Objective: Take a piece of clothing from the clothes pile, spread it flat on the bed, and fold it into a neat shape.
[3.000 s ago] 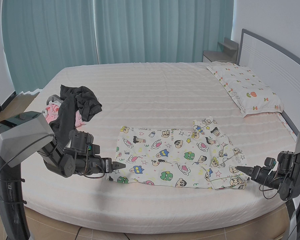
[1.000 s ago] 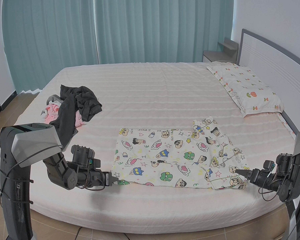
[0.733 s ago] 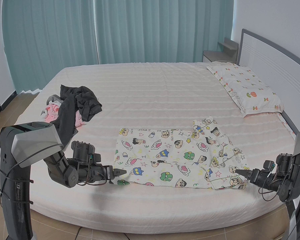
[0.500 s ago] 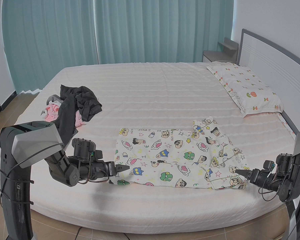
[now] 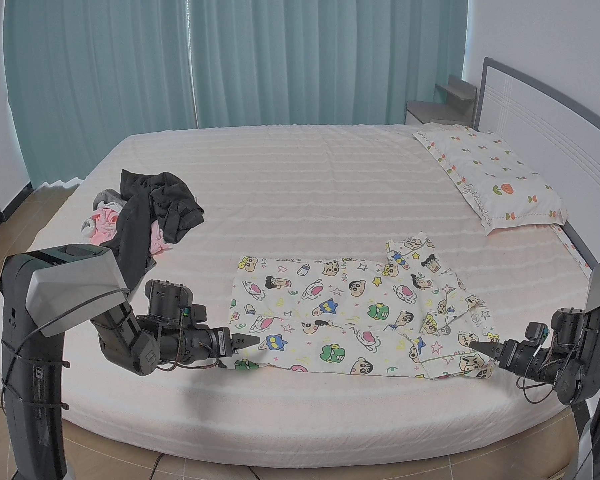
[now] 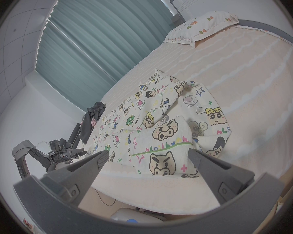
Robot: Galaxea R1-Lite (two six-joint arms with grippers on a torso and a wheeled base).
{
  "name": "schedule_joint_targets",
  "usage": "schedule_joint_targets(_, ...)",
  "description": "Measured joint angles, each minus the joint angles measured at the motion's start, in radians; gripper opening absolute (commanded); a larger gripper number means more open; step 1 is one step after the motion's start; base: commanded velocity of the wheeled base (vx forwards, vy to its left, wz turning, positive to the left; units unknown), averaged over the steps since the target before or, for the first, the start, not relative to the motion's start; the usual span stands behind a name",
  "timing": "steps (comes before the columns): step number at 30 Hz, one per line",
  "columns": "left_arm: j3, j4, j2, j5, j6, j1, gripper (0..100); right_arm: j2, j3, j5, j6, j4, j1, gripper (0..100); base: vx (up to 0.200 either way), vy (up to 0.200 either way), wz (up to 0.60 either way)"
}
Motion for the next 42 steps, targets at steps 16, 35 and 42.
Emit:
schedule_joint_targets(16, 0.001, -0.001, 0.043, 0.007, 0.05, 0.013, 100, 0.001, 0.0, 0.0, 0.0, 0.0, 0.0, 100, 0.0, 0.0, 0.0)
schedule_joint_targets(35, -0.012, -0.006, 0.045, 0.03, 0.048, 0.035, 0, 0.002, 0.0, 0.0, 0.0, 0.0, 0.0, 100, 0.0, 0.0, 0.0)
schedule_joint_targets(42, 0.017, -0.004, 0.039, 0.036, 0.052, 0.039, 0, 0.002, 0.001, 0.0, 0.0, 0.0, 0.0, 100, 0.0, 0.0, 0.0)
